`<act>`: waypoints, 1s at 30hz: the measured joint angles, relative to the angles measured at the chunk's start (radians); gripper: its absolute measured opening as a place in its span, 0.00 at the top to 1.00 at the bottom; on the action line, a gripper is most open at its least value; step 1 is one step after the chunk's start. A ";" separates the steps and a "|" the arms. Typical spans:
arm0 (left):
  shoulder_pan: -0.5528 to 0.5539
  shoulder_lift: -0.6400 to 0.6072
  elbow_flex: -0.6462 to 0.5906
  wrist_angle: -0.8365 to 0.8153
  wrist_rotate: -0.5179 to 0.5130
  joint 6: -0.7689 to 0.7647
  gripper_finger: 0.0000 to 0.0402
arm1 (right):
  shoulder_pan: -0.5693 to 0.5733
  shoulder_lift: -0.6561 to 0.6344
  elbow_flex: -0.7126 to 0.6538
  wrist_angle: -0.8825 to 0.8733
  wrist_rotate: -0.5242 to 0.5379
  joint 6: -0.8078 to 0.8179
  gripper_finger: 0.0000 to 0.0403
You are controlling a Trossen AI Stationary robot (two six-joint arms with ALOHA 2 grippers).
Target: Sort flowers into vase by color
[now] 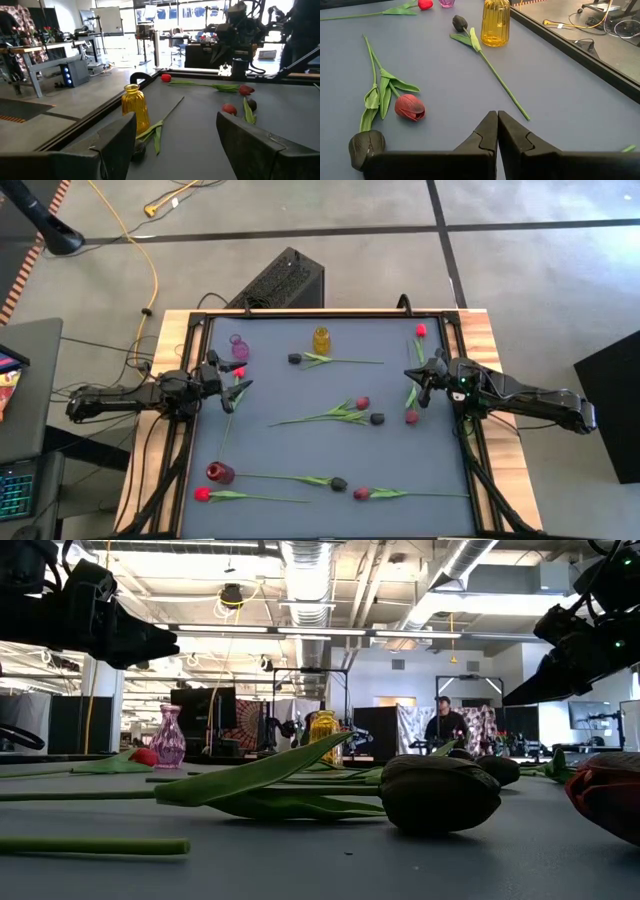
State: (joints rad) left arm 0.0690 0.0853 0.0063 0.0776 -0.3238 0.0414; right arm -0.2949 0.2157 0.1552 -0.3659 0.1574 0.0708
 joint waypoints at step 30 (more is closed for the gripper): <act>0.000 0.042 0.050 0.212 -0.029 -0.104 0.34 | -0.022 0.040 0.010 0.689 0.077 0.018 0.91</act>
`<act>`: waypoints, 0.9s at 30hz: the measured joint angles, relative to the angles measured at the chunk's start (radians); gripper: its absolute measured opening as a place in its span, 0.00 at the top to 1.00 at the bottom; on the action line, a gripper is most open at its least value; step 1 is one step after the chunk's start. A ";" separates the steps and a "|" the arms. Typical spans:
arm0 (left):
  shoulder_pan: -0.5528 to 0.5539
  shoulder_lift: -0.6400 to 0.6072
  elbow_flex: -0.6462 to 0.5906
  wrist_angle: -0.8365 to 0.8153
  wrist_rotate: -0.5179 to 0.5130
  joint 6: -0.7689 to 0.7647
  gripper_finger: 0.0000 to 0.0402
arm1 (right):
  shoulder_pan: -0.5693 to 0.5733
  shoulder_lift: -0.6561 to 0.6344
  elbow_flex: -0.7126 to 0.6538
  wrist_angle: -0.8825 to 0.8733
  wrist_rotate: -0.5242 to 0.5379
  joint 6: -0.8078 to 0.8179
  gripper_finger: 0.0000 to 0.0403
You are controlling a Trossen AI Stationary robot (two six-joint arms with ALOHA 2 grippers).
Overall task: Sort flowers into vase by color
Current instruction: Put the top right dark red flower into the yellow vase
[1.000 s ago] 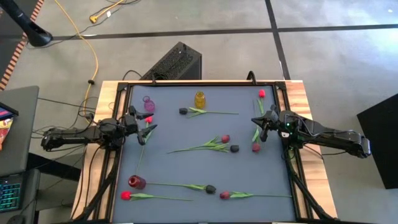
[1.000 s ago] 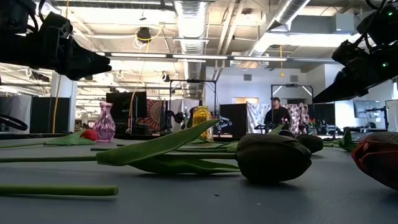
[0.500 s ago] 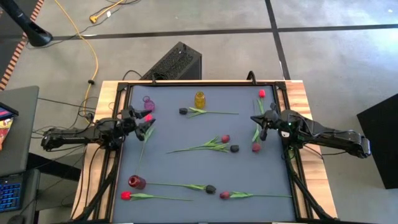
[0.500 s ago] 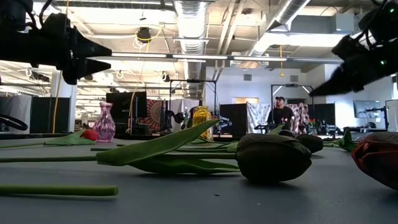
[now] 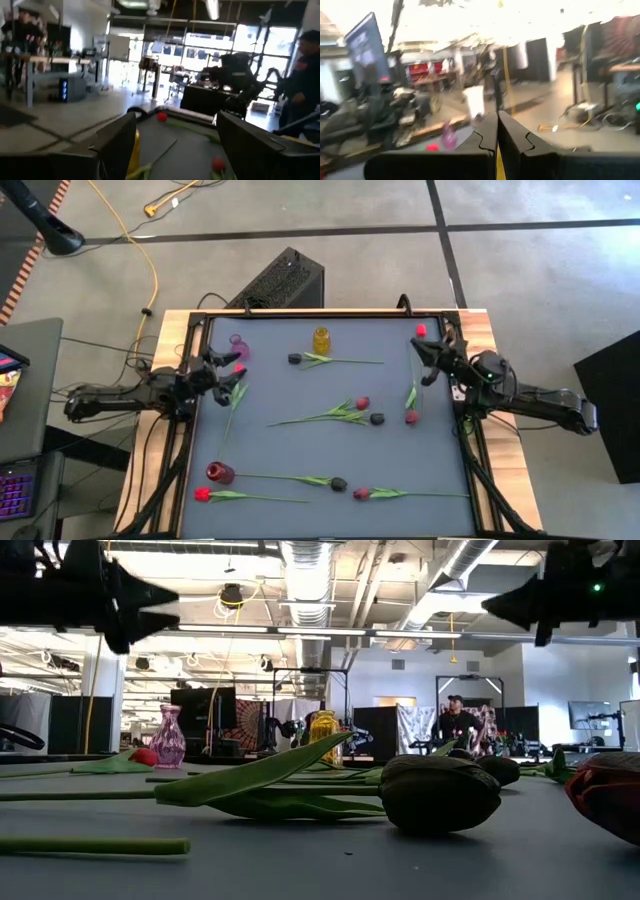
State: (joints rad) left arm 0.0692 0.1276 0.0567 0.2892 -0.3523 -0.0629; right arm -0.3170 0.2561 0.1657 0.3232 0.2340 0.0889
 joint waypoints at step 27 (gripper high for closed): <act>0.000 0.690 0.270 0.045 0.054 0.243 0.34 | 0.147 0.969 0.924 -1.090 -0.041 -0.375 0.54</act>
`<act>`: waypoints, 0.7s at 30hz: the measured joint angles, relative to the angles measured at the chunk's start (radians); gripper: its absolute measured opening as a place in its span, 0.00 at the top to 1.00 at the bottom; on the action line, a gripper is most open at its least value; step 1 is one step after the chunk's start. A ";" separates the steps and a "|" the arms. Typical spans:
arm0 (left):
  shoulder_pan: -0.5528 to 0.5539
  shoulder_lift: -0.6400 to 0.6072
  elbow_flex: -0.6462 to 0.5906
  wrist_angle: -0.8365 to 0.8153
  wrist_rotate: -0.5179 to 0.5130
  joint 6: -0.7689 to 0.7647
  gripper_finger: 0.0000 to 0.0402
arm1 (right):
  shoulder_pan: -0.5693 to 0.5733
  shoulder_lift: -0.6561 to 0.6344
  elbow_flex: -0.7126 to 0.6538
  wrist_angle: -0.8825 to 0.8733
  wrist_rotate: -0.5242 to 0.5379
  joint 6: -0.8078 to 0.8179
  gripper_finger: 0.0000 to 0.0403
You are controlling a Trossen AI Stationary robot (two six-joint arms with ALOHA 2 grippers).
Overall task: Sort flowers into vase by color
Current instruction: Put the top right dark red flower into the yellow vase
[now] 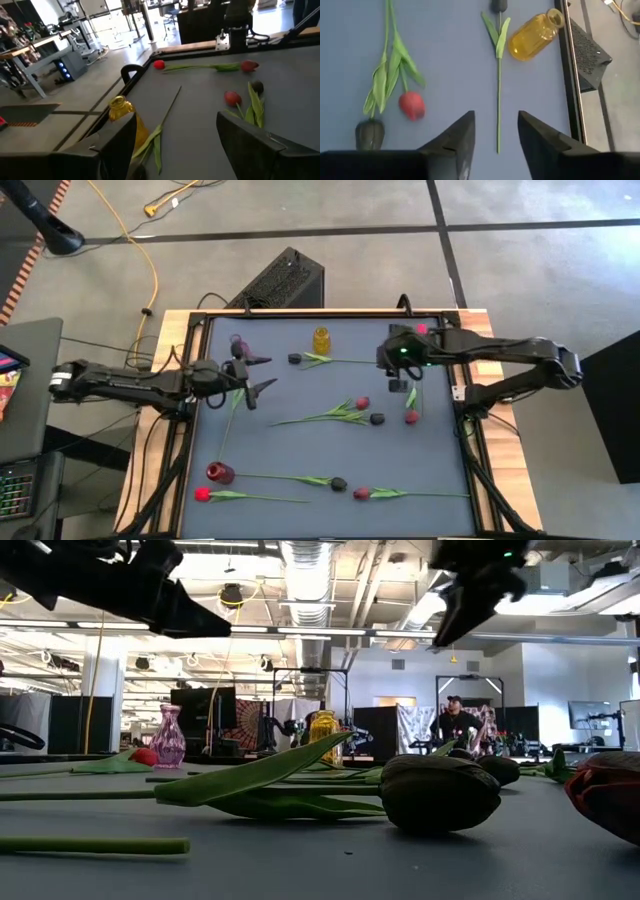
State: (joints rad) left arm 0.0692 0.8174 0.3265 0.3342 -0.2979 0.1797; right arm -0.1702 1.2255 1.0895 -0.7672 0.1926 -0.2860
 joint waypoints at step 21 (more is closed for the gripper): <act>0.000 0.101 0.001 0.087 0.007 0.034 0.34 | -0.011 0.297 0.117 -0.676 0.148 -0.371 0.47</act>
State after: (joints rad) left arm 0.0692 0.9188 0.3275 0.4213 -0.2913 0.2138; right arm -0.1814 1.5226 1.2064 -1.4435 0.3405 -0.6570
